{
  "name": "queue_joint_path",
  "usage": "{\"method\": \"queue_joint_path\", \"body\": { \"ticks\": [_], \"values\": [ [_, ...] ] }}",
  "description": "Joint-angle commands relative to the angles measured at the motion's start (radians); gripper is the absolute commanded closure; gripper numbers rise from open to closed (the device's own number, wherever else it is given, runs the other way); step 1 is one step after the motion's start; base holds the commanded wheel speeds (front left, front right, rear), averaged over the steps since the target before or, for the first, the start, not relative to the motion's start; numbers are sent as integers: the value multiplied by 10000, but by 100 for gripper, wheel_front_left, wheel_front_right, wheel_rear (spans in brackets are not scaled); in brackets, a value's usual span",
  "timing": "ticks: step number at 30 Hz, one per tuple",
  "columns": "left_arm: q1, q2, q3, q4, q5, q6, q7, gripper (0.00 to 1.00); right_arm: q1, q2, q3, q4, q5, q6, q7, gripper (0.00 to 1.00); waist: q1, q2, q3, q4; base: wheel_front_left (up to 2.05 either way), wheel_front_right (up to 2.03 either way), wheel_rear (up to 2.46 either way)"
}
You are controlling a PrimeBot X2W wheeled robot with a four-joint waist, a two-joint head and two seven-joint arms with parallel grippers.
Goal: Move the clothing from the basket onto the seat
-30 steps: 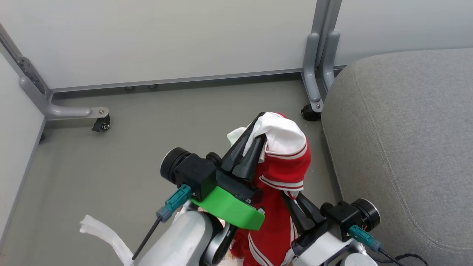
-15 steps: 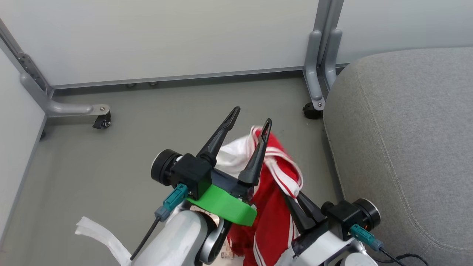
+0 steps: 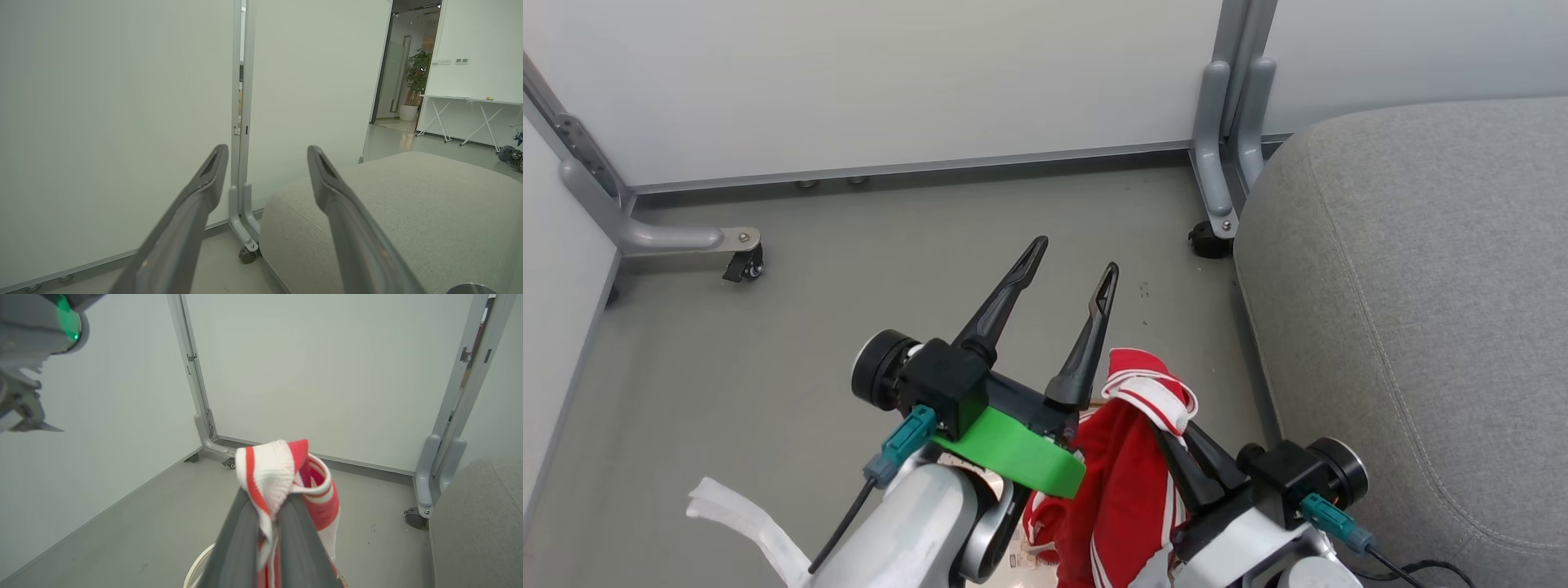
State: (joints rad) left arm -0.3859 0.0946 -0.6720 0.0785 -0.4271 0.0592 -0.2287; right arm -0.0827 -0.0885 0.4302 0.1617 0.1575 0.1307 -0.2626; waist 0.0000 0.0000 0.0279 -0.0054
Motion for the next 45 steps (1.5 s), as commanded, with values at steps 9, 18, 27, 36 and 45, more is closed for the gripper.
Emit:
{"method": "queue_joint_path", "body": {
  "ticks": [9, 18, 27, 36, 45],
  "values": [
    [-131, 163, -55, 117, 23, 121, 164, 0, 43, 0, -70, -46, 16, 1, -34, 100, 0, 0, 45, 33, 0, 0, 0],
    [112, 430, -116, 587, -46, 166, 335, 0, -189, -25, -262, -137, 4, 1, -34, 100, 0, 0, 257, -32, 0, 0, 0],
    [351, 743, -206, 1441, 229, 95, -26, 0, -404, -86, -743, -377, -163, 1, -34, 100, 0, 0, 659, -369, 0, 0, 0],
    [929, 1398, -214, 1949, 697, 218, -298, 0, -648, -69, -994, -718, -266, 1, -34, 100, 0, 0, 1069, -1270, 0, 0, 0],
    [2030, 1252, 337, 1015, 1012, -429, -369, 0, -546, -18, -1048, -1350, 35, 1, -34, 100, 0, 0, 1312, -2567, 0, 0, 0]
  ]
}}
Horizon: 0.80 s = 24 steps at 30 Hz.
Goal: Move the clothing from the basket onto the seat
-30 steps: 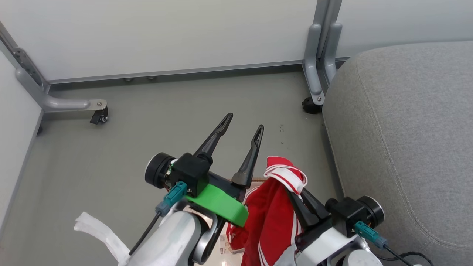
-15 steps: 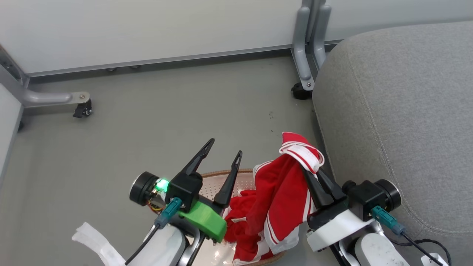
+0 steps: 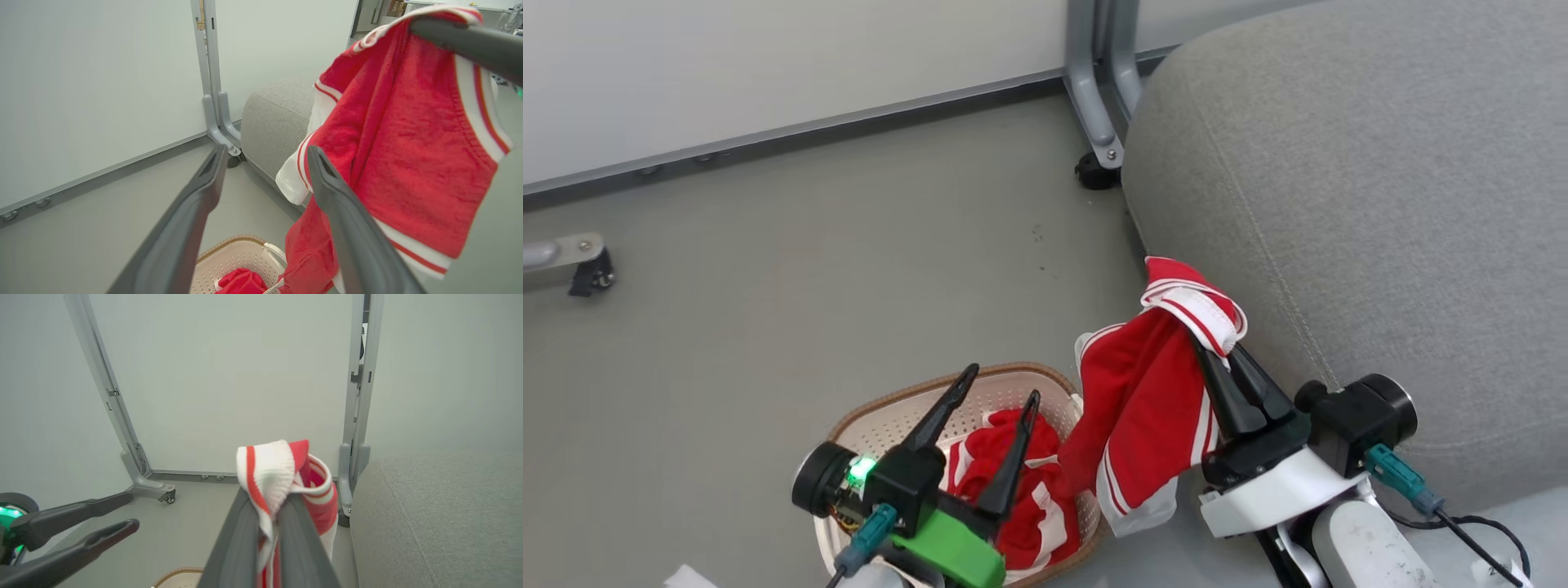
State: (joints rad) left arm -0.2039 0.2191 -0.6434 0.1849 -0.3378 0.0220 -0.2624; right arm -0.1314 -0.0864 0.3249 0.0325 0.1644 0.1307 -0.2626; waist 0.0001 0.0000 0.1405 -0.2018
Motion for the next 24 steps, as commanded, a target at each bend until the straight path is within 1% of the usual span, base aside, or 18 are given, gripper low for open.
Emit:
{"method": "queue_joint_path", "body": {
  "ticks": [1, 7, 10, 13, 16, 18, 24],
  "values": [
    [330, -14, 109, -135, 196, -142, -32, 0, -42, -58, 19, -112, -52, 1, -34, 100, -1, 0, 195, -753, 0, 0, 0],
    [996, -167, 520, -495, 748, -646, -33, 0, 267, -188, 80, -414, -69, 1, -34, 100, -1, 0, 276, -1796, 0, 0, 0],
    [1151, -33, 659, -747, 1211, -894, -34, 0, 375, -202, 27, -605, -48, 1, -34, 100, -1, 0, 386, -2363, 0, 0, 0],
    [1283, 125, 878, -843, 1592, -981, -22, 0, 537, -134, -76, -763, -47, 1, -34, 100, -1, 0, 539, -2835, 0, 0, 0],
    [1346, 109, 1138, -896, 1794, -1056, -21, 0, 676, -17, -212, -962, 129, 1, -34, 100, -1, 0, 702, -3272, 0, 0, 0],
    [1348, 129, 1263, -949, 1893, -1117, -21, 0, 729, 7, -205, -1060, 176, 1, -34, 100, -1, 0, 816, -3521, 0, 0, 0],
    [822, 262, 1070, -771, 2071, -1393, -22, 0, 854, 130, -727, -1464, 93, 1, -34, 100, -1, 0, 1280, -3644, 0, 0, 0]
  ]
}}
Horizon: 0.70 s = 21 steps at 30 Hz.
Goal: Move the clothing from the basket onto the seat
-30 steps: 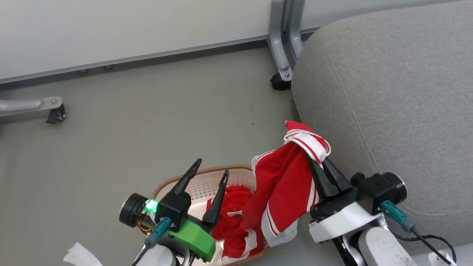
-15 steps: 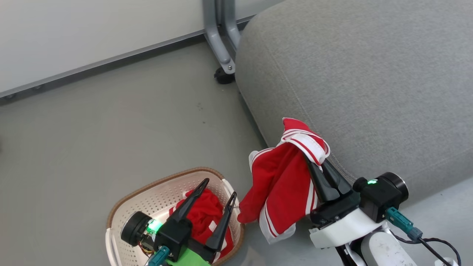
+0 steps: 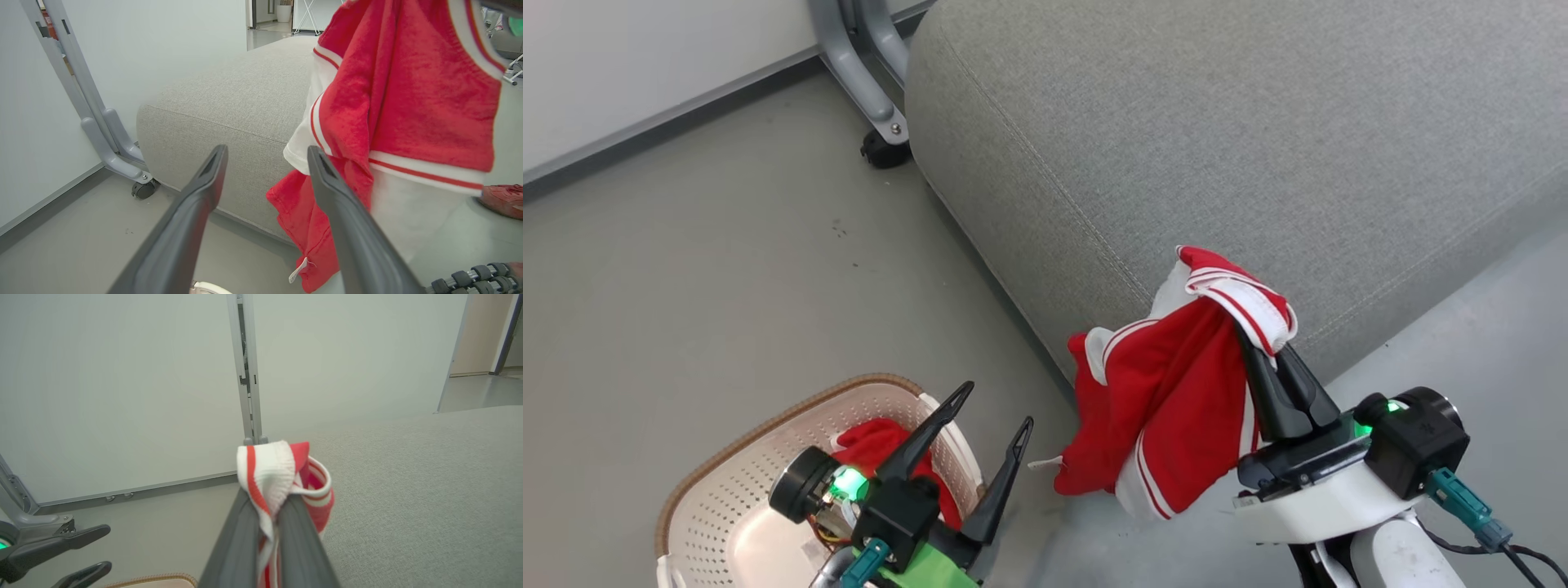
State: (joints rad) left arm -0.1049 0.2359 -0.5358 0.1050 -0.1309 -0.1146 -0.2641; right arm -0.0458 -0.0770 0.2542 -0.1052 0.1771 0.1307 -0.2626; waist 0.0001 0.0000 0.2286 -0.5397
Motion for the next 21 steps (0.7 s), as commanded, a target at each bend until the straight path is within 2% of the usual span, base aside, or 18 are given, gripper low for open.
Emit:
{"method": "queue_joint_path", "body": {
  "ticks": [1, 10, 16, 21],
  "values": [
    [-223, 115, -41, 76, 28, -60, -4, 0, 6, 55, -55, -145, -26, 1, -34, 100, -1, 0, 479, -271, 0, 0, 0],
    [-1197, 625, -327, 212, 329, -156, -5, 0, -1064, 56, -198, -922, 390, -1, -34, 100, -1, 0, 1839, -309, 0, 0, 0],
    [-2377, 749, -843, 227, 478, -167, -5, 0, -2695, -199, -1571, -1551, 885, -3, -34, 100, -1, 0, 2991, 242, 0, 0, 0],
    [-3584, 945, -1669, 297, 427, -166, -5, 0, -4760, -840, -2926, -1557, 1472, -6, -34, 100, -1, 0, 3927, 685, 0, 0, 0]
  ]
}}
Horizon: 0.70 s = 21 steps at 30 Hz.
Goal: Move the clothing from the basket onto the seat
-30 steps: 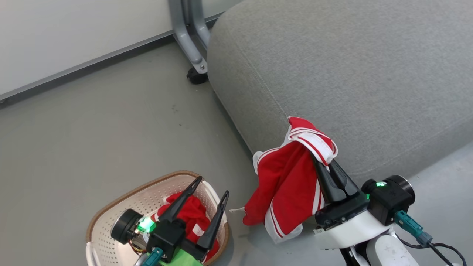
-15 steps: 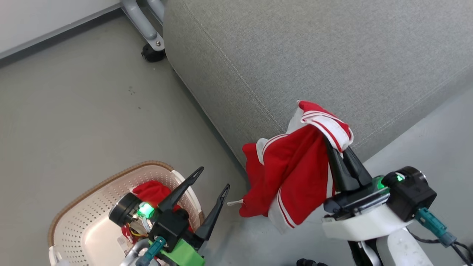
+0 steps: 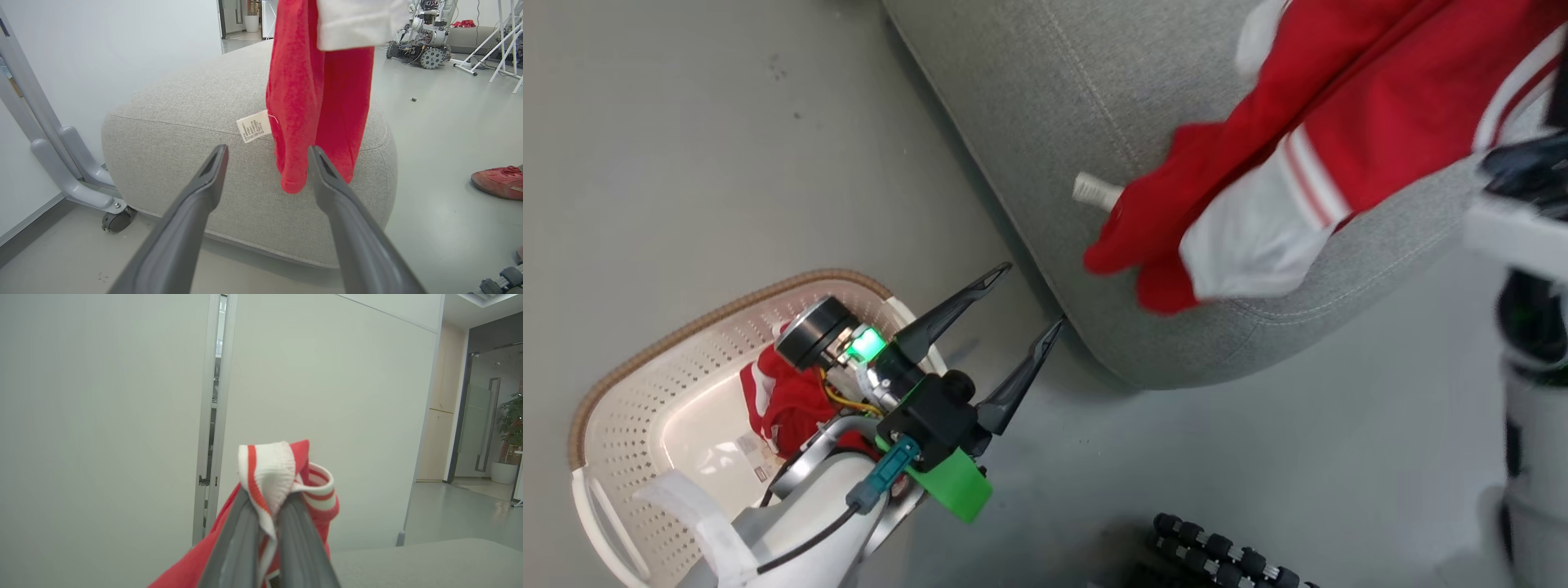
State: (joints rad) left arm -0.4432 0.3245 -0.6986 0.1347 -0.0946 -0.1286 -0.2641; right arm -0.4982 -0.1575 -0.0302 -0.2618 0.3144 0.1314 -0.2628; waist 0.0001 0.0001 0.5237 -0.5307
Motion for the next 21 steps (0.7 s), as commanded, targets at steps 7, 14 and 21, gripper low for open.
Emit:
{"method": "queue_joint_path", "body": {
  "ticks": [7, 14, 21],
  "values": [
    [-1367, 2, -1122, -103, -137, -27, -5, 0, -3121, -1808, -1867, 1091, 594, -13, -30, 100, -1, -1, 1900, 1380, 0, 0, 0],
    [-1676, 12, -1307, -207, -215, -27, -5, 0, -4601, -3049, -2128, 3519, 679, -13, -30, 100, -1, -1, 2524, 1930, 0, 0, 0],
    [-1807, -97, -1479, -116, -174, -28, -5, 0, -4066, -2760, -2267, 6743, 157, -13, -30, 100, -1, -1, 2753, 2294, 0, 0, 0]
  ]
}}
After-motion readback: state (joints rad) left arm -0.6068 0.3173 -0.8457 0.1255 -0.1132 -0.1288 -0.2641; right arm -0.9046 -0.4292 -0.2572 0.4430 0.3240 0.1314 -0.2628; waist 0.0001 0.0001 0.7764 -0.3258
